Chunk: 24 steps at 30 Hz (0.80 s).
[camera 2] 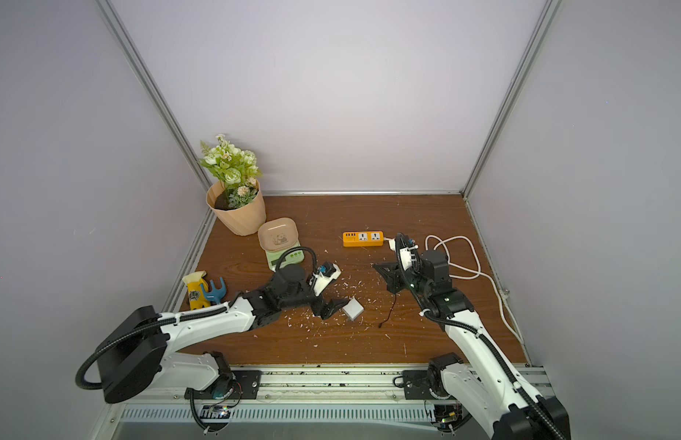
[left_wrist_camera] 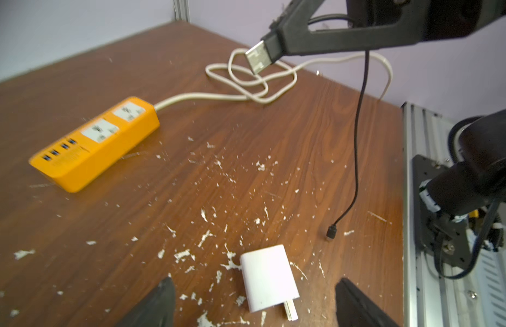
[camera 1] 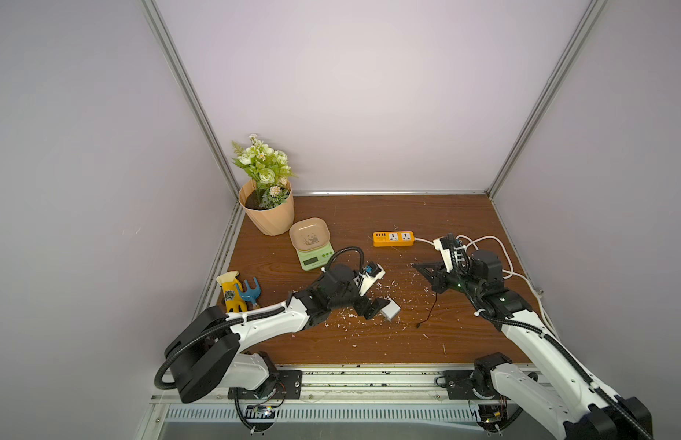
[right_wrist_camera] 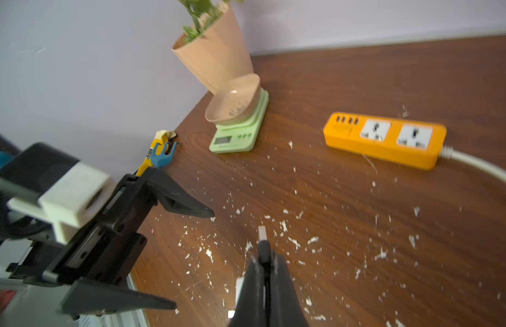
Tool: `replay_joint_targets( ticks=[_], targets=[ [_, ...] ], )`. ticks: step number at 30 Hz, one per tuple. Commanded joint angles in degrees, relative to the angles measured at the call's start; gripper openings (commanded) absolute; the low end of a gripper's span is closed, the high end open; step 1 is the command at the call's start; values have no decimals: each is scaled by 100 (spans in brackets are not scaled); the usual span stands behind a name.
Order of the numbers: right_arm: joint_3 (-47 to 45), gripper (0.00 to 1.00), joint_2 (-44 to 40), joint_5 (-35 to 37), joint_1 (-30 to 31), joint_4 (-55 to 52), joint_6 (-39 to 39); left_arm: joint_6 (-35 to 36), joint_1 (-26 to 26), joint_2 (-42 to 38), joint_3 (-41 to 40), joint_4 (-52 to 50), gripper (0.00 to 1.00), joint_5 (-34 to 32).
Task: Charge the electronic scale
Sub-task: Pick up the plug from the center of the board.
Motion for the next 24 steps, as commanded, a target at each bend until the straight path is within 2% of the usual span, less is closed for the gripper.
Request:
replay_joint_targets(
  ticks=[1,4,8,17,20,24],
  targets=[
    [-63,0,119,-768,-394,425,549,17,-268,425,370,-493,92,-690],
    [-119,0,225,-1015,-701,423,453,-30,-380,904,634,-591,95,-817],
    [-227,0,433,-1345,-1009,418,377,174,-743,1491,1148,-998,98,-1385],
    [-295,0,400,-1305,-1040,419,402,219,-863,2213,1668,-1507,97,-1624],
    [-298,0,400,-1270,-1042,414,407,226,-885,2346,1744,-1626,90,-1634],
    [-224,0,399,-1261,-1039,358,425,272,-885,2379,1760,-1681,70,-1805]
  ],
)
